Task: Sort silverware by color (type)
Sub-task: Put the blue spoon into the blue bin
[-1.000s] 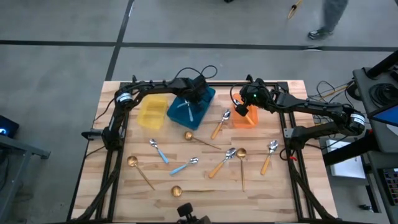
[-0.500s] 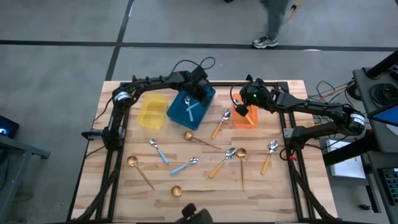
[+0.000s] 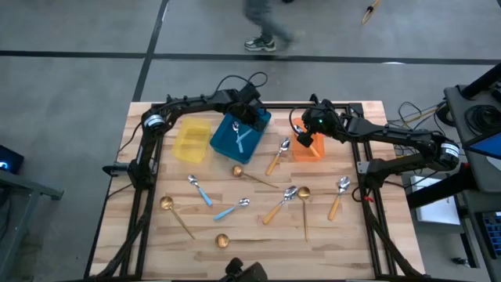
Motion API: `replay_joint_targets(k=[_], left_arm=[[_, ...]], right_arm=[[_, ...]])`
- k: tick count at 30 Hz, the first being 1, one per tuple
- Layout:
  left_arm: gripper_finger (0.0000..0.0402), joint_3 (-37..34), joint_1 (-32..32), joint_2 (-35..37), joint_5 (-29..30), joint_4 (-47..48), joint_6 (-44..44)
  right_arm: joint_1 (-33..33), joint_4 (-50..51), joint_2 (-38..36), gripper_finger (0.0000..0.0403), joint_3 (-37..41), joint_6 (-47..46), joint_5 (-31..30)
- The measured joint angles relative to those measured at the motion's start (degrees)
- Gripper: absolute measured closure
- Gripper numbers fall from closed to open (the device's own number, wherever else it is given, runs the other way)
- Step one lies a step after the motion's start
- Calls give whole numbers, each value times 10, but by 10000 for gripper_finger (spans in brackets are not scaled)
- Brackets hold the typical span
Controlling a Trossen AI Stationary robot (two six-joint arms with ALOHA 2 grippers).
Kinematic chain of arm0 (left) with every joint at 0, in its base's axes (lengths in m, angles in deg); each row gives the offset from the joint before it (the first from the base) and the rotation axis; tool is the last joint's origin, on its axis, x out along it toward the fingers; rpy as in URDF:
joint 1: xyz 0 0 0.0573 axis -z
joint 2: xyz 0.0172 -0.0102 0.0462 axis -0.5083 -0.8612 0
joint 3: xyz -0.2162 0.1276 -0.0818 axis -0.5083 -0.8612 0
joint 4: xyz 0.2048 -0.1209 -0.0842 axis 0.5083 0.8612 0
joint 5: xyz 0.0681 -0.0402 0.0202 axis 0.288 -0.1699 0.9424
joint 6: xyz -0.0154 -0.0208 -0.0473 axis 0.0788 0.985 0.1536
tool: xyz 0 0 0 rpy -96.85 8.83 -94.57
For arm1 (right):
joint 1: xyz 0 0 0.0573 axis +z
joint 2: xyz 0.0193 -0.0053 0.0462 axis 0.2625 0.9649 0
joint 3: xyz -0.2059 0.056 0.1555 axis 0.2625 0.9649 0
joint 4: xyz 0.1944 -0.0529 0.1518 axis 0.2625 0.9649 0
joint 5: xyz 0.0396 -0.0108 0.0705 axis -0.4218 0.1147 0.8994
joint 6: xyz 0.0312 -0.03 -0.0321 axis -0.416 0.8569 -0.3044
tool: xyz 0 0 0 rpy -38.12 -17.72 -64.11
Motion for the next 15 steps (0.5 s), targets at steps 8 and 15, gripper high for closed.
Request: replay_joint_targets(k=[8, 15], left_arm=[[402, -17, 6, -1, 2, -27, 29], [402, -30, 8, -1, 3, -48, 46]], right_arm=[[0, 0, 0, 394, 0, -1, 0], [0, 0, 0, 394, 1, -1, 0]])
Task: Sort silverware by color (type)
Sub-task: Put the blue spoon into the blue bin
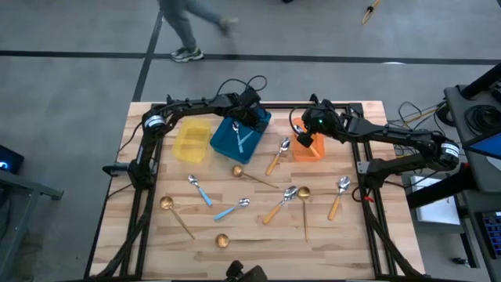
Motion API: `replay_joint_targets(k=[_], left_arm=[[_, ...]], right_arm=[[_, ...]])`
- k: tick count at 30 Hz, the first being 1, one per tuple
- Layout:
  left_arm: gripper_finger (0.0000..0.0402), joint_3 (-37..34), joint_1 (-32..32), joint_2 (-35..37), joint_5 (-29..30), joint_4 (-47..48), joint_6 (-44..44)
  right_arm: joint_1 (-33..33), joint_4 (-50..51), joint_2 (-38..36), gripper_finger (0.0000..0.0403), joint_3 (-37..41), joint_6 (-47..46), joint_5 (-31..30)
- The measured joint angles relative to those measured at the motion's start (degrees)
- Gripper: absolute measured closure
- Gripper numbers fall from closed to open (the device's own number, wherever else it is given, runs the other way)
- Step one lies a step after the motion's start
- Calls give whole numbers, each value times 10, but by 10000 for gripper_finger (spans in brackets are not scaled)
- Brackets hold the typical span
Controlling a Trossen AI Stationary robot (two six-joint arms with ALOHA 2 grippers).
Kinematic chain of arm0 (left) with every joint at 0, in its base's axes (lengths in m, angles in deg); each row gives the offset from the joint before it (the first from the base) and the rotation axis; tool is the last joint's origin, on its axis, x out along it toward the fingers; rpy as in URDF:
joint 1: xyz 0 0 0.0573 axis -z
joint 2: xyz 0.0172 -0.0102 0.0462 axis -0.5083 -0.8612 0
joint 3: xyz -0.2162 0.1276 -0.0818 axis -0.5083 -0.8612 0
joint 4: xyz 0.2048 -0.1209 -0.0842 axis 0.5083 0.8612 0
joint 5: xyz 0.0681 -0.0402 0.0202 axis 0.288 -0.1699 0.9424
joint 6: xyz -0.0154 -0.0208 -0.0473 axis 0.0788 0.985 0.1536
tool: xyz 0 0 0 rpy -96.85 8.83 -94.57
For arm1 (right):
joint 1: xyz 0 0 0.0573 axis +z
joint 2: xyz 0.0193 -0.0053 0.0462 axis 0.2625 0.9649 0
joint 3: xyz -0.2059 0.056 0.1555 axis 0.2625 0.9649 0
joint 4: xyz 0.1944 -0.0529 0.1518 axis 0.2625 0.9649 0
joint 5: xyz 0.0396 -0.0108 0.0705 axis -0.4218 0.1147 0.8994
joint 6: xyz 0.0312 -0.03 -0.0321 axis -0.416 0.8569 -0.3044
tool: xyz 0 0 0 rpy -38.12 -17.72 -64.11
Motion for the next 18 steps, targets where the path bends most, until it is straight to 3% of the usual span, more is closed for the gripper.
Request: replay_joint_targets(k=[18], left_arm=[[389, 0, 1, 0, 6, -2, 13]], right_arm=[[0, 0, 0, 394, 0, 0, 0]])
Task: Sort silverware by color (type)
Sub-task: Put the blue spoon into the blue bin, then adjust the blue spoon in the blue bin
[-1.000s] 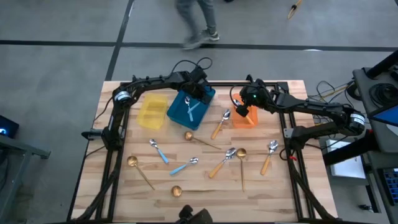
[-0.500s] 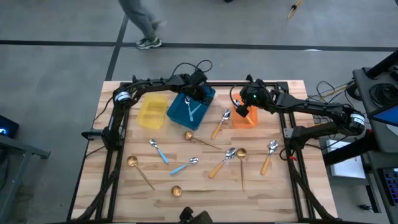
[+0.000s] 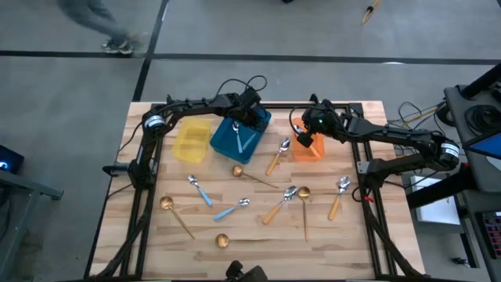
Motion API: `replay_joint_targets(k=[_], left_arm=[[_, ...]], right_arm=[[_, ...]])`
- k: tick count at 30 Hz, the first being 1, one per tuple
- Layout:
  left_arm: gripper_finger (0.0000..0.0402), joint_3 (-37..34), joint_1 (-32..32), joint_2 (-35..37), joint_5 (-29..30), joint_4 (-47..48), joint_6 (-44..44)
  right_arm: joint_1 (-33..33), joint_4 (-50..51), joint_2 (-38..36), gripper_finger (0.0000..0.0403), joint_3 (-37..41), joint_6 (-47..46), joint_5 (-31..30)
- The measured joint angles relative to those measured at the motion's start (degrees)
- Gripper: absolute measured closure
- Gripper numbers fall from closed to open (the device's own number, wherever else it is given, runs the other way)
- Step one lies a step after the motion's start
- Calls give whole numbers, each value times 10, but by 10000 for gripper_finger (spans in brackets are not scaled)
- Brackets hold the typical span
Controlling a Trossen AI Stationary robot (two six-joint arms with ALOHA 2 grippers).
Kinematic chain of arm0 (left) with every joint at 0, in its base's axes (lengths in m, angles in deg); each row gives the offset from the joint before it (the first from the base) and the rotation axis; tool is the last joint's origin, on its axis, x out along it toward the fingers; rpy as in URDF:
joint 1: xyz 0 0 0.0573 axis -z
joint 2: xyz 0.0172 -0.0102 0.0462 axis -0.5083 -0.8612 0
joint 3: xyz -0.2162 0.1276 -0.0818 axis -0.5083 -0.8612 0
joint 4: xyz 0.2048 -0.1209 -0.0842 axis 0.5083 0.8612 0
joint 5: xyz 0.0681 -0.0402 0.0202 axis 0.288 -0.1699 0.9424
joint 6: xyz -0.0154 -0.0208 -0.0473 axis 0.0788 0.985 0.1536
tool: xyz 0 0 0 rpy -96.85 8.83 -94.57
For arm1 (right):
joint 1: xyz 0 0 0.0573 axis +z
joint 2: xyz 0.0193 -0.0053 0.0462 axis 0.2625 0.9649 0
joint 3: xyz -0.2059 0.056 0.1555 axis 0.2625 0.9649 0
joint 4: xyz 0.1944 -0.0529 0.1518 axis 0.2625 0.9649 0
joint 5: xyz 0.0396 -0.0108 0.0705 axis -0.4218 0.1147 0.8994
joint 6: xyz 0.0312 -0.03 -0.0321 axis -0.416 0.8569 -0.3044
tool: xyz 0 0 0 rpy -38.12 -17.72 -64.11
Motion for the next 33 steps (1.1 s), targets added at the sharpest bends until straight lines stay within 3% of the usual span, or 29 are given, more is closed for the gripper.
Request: replay_joint_targets(k=[15, 21, 26, 33], left_arm=[[388, 1, 0, 13, -1, 28, -23], [388, 34, 0, 16, 3, 148, -67], [388, 43, 0, 17, 56, 260, -76], [388, 35, 6, 17, 99, 289, -67]], right_arm=[[0, 0, 0, 394, 0, 0, 0], [0, 0, 0, 394, 0, 0, 0], [0, 0, 0, 394, 0, 0, 0], [0, 0, 0, 394, 0, 0, 0]])
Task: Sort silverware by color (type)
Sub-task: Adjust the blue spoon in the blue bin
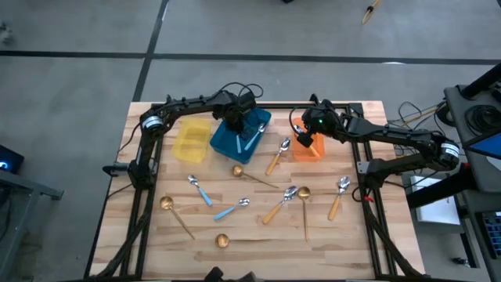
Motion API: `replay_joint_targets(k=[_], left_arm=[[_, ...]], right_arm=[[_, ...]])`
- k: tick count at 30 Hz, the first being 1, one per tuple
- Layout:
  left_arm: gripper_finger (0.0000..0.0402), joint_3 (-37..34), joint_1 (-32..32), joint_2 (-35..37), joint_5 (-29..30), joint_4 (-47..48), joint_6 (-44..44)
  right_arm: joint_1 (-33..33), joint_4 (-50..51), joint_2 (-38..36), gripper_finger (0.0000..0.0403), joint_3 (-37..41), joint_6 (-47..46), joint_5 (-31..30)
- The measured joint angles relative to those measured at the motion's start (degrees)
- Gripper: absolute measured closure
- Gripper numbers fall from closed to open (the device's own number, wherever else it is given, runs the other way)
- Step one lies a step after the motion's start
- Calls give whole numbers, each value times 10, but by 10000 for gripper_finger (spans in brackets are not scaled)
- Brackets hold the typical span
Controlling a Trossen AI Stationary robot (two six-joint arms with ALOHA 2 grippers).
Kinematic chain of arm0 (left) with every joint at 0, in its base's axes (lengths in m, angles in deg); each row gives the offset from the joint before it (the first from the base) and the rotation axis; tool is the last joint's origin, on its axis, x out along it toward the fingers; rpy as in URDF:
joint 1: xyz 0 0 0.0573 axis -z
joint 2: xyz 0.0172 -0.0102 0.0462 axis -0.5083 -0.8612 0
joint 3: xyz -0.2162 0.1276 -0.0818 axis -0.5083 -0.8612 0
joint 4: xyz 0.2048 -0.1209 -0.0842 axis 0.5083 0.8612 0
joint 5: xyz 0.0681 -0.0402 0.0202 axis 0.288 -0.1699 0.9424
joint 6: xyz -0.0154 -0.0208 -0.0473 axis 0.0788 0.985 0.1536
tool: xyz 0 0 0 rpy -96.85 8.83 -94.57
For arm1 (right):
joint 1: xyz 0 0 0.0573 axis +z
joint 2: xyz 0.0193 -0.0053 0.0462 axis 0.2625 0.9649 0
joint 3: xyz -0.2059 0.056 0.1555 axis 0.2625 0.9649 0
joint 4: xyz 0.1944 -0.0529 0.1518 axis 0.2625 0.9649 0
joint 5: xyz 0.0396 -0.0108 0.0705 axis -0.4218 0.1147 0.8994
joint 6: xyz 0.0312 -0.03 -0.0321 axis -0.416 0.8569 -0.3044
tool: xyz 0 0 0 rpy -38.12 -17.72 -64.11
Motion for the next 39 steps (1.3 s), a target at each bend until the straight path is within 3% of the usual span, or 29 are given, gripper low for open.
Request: replay_joint_targets(k=[6, 11, 28, 39], left_arm=[[388, 0, 8, 0, 2, -13, 10], [383, -1, 18, -13, 41, -10, 21], [290, -7, 22, -21, 60, -24, 31], [278, -36, 23, -21, 60, -59, 46]], right_arm=[[0, 0, 0, 394, 0, 0, 0], [0, 0, 0, 394, 0, 0, 0], [0, 0, 0, 394, 0, 1, 0], [0, 0, 0, 394, 0, 4, 0]])
